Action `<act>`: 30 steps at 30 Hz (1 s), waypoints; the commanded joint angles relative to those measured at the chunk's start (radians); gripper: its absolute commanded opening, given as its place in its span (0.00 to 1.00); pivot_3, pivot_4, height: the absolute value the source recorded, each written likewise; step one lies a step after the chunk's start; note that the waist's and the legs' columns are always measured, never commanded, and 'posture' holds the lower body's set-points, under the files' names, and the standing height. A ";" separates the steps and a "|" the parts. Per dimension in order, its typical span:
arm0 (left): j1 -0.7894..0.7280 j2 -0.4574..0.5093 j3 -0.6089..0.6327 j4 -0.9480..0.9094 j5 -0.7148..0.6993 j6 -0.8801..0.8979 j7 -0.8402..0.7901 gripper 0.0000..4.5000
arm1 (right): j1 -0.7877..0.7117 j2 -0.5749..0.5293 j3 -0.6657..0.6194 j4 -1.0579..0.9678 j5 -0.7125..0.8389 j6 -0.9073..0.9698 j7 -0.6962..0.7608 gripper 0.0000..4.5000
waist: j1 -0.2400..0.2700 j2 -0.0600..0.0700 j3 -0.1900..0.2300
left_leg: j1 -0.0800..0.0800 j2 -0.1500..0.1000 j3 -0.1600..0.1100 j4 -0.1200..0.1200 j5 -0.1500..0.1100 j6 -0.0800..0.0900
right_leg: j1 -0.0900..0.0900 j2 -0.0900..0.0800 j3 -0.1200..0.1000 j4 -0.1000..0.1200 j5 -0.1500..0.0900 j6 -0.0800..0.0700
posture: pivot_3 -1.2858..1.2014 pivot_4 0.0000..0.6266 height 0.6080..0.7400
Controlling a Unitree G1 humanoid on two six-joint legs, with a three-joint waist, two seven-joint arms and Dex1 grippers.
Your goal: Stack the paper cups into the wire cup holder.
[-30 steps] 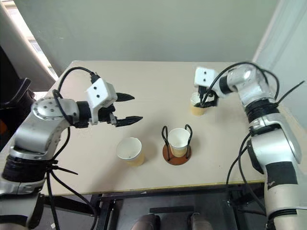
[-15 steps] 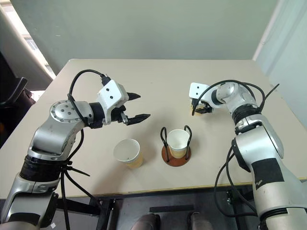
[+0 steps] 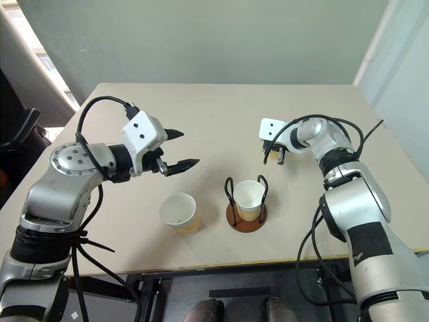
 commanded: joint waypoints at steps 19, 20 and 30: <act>0.131 0.218 0.162 -0.137 -0.347 0.043 -0.347 0.90 | 0.219 -0.455 -0.054 -1.370 0.898 0.617 0.709 0.00 | -0.005 -0.002 0.000 | 0.014 0.012 0.000 0.000 -0.007 -0.009 | 0.012 0.015 0.003 0.003 -0.014 -0.008 | 0.52 0.24 1.00; 0.129 0.217 0.159 -0.138 -0.348 0.043 -0.344 0.90 | 0.228 -0.456 -0.043 -1.374 0.883 0.606 0.709 0.00 | -0.006 -0.003 0.000 | 0.015 0.014 0.000 0.000 -0.007 -0.009 | 0.012 0.016 0.003 0.004 -0.016 -0.013 | 0.52 0.24 1.00; 0.163 0.219 0.163 -0.155 -0.343 0.046 -0.315 0.90 | 0.264 -0.412 -0.011 -1.329 0.705 0.509 0.709 0.00 | -0.007 -0.003 0.000 | 0.017 0.015 0.000 0.000 -0.003 -0.006 | 0.012 0.016 0.002 0.007 -0.015 -0.023 | 0.52 0.24 1.00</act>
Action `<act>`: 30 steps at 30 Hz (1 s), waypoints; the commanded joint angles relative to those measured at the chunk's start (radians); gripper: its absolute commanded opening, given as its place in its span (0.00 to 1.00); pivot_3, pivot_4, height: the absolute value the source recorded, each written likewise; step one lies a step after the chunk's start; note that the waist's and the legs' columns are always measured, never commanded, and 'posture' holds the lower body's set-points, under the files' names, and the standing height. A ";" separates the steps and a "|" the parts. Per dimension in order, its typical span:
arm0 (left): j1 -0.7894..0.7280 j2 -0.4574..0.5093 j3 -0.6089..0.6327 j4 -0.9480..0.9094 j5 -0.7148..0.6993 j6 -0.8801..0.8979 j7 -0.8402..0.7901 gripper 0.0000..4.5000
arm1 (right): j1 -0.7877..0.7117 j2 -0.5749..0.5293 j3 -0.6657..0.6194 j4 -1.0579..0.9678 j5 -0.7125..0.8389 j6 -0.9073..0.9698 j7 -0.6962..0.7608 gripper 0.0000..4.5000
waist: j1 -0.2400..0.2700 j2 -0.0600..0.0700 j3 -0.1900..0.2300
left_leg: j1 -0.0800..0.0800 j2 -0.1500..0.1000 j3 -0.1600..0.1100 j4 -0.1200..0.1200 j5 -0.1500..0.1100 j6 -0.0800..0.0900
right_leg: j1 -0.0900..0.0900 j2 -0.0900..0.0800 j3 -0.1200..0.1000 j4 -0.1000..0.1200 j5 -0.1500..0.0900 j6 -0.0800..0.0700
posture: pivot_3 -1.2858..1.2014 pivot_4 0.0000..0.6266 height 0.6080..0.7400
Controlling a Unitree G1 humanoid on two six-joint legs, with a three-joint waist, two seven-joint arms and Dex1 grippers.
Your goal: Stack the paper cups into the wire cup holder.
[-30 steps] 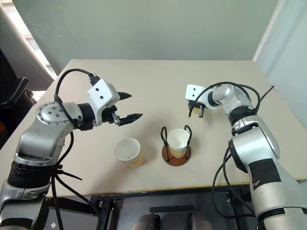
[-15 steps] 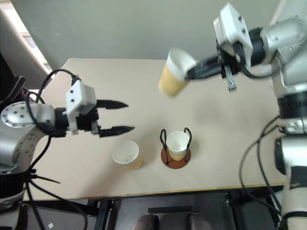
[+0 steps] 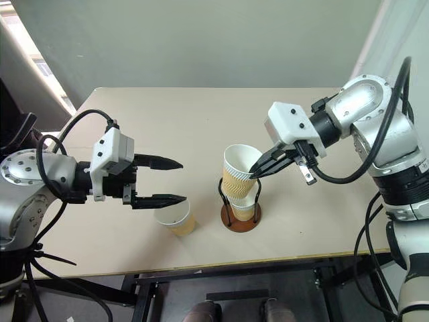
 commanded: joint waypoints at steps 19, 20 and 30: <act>0.037 0.055 0.014 -0.006 0.032 -0.043 0.028 0.90 | 0.006 0.026 0.054 -0.008 -0.082 -0.072 0.004 0.34 | 0.000 0.000 0.000 | -0.001 0.000 0.000 -0.001 -0.001 -0.001 | 0.000 0.000 0.000 -0.001 0.000 0.001 | 0.52 0.24 1.00; 0.037 0.057 0.011 -0.002 0.037 -0.047 0.028 0.90 | 0.005 0.032 0.049 -0.006 -0.088 -0.072 0.004 0.42 | 0.000 0.000 0.000 | -0.001 0.000 0.000 -0.001 -0.001 -0.001 | 0.000 0.000 0.000 -0.001 0.000 0.001 | 0.52 0.24 1.00; 0.005 0.111 -0.077 0.124 0.178 -0.140 -0.006 0.90 | 0.003 0.047 -0.084 0.004 0.014 0.036 0.003 1.00 | 0.001 0.000 0.000 | -0.001 0.000 0.000 -0.001 -0.001 -0.001 | -0.001 0.000 0.000 -0.002 0.000 0.000 | 0.52 0.24 1.00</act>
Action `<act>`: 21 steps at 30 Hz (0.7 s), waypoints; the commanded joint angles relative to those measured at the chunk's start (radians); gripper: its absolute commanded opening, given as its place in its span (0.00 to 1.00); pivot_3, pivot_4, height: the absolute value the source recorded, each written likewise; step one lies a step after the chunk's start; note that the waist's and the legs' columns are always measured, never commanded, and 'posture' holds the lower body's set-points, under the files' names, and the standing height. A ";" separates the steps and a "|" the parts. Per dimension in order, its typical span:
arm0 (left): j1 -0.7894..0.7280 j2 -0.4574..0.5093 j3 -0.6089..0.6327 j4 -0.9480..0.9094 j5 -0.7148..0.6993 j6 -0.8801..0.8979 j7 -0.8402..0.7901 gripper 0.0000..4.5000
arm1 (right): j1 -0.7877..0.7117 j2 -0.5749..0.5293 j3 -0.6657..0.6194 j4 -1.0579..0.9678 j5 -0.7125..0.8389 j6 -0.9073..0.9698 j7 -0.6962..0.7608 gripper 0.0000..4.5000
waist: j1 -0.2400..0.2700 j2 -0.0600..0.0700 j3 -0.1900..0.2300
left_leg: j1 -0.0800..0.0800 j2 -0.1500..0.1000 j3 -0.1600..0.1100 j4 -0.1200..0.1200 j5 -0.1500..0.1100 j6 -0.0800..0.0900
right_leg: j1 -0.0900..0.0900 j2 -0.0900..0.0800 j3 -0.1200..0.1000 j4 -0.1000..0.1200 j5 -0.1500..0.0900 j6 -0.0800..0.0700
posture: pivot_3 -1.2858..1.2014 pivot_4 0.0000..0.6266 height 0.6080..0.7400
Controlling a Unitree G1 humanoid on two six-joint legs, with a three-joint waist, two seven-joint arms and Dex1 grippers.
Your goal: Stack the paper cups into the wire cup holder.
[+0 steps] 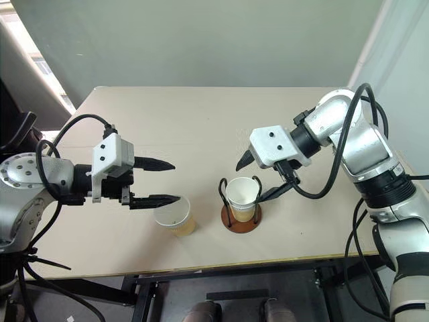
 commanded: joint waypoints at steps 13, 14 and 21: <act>-0.236 -0.010 -0.288 0.292 0.265 -0.230 -0.230 0.90 | 0.135 -0.004 -0.289 -0.234 0.265 0.336 -0.186 1.00 | 0.004 0.000 0.000 | -0.002 0.000 0.000 0.000 0.000 0.000 | -0.001 0.000 0.000 -0.002 0.001 0.002 | 0.52 0.24 1.00; -0.237 -0.011 -0.300 0.295 0.279 -0.241 -0.241 0.90 | 0.142 -0.009 -0.292 -0.244 0.268 0.342 -0.193 1.00 | 0.004 0.000 0.000 | -0.002 0.000 0.000 0.000 0.000 0.000 | -0.001 0.000 0.000 -0.002 0.002 0.004 | 0.52 0.24 1.00; -0.261 -0.066 -0.315 0.299 0.289 -0.232 -0.263 0.52 | 0.166 -0.021 -0.303 -0.257 0.251 0.360 -0.268 1.00 | 0.002 0.000 0.000 | -0.002 0.000 -0.001 0.000 -0.001 0.000 | -0.001 0.000 0.000 -0.003 0.006 0.010 | 0.52 0.24 1.00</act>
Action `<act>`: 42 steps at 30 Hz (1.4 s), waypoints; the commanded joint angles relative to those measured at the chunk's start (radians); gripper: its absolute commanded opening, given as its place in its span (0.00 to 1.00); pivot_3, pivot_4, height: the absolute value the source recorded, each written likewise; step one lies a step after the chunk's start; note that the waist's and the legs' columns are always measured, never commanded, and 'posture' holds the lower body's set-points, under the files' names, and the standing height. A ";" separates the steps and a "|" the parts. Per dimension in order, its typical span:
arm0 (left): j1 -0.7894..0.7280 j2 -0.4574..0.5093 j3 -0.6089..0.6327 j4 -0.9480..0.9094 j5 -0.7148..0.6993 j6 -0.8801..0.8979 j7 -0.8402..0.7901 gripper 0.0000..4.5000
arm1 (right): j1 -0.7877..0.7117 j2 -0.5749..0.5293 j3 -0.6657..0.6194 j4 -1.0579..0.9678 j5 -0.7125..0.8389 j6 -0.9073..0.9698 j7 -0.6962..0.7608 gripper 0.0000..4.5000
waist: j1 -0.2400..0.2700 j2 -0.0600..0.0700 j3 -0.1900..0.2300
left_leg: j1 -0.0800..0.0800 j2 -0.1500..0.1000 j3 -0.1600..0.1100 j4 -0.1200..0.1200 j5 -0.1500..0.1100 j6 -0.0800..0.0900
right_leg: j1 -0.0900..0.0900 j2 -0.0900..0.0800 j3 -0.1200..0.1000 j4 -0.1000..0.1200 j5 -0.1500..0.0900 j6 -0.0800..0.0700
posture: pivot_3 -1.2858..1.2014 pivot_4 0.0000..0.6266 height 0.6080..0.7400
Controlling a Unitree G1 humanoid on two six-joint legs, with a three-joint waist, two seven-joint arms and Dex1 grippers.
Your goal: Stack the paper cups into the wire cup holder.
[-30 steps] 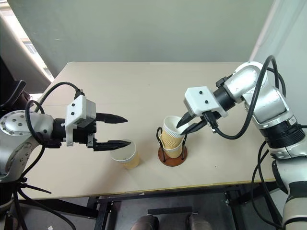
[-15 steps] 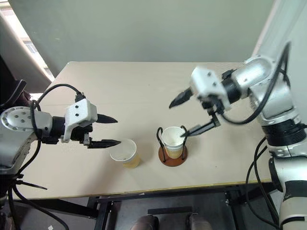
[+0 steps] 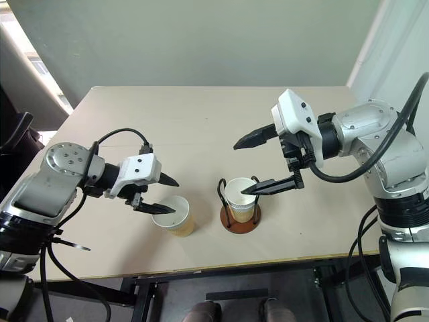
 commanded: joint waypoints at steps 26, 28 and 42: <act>-0.535 -0.234 0.112 0.298 -0.170 -0.029 -0.187 0.00 | 0.169 -0.278 -0.261 0.098 0.091 -0.020 0.088 1.00 | 0.025 0.003 -0.002 | -0.007 -0.003 0.002 0.007 -0.002 0.006 | 0.001 -0.003 0.002 -0.005 0.003 0.008 | 0.52 0.24 1.00; -0.578 -0.297 0.083 0.343 -0.161 -0.059 -0.204 0.00 | 0.216 -0.298 -0.294 0.085 0.091 -0.015 0.071 1.00 | 0.024 0.003 -0.001 | -0.006 -0.003 0.003 0.010 -0.003 0.007 | 0.002 -0.003 0.002 -0.003 0.001 0.012 | 0.52 0.24 1.00; -0.623 -0.432 -0.186 0.425 -0.230 -0.211 -0.210 0.00 | 0.373 -0.348 -0.404 -0.093 0.166 0.065 -0.062 1.00 | 0.025 0.003 -0.001 | -0.014 -0.002 0.004 0.022 -0.006 0.013 | 0.003 -0.002 0.003 -0.004 0.001 0.026 | 0.52 0.24 1.00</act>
